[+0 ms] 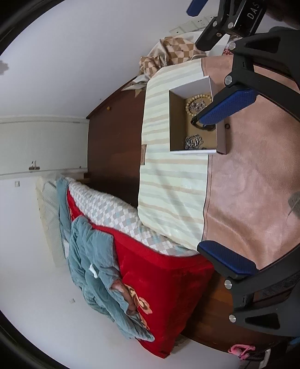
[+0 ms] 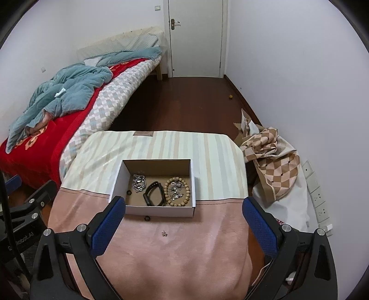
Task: Organize jewelry
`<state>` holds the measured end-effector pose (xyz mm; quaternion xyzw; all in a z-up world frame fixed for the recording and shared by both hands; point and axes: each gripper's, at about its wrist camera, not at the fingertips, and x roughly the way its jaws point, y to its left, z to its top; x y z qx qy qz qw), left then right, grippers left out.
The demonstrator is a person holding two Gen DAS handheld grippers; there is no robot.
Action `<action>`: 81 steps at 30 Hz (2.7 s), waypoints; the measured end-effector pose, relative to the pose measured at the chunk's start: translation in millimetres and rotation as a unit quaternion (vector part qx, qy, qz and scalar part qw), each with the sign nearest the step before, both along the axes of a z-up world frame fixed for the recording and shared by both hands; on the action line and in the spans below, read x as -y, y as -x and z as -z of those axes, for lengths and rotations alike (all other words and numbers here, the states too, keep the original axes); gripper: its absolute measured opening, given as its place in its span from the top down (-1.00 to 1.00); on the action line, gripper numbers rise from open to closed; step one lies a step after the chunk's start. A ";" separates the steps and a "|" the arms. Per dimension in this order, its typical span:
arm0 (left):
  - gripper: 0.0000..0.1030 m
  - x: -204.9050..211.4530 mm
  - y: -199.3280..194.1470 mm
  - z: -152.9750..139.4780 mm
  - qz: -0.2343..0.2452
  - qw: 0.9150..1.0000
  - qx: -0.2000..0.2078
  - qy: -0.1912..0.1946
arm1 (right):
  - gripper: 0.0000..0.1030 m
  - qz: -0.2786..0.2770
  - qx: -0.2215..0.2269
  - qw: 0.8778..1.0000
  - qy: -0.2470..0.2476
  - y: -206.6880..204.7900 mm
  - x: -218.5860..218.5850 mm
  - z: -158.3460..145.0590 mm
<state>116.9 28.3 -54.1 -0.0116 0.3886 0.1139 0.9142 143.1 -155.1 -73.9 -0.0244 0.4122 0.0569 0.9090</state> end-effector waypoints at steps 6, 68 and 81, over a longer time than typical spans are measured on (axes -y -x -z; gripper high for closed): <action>-0.99 -10.9 -6.6 57.8 -0.030 0.998 -0.049 -0.021 | -0.98 0.011 -0.021 1.000 -0.013 -2.8 6.0 52.9; 0.84 96.2 -91.2 190.0 0.076 0.985 -0.141 0.062 | 0.84 0.077 -0.060 0.992 -0.079 -12.7 75.0 184.4; 0.85 85.6 -57.6 168.9 0.096 0.983 -0.140 0.074 | 0.84 0.061 -0.035 0.994 -0.089 -4.5 67.0 157.8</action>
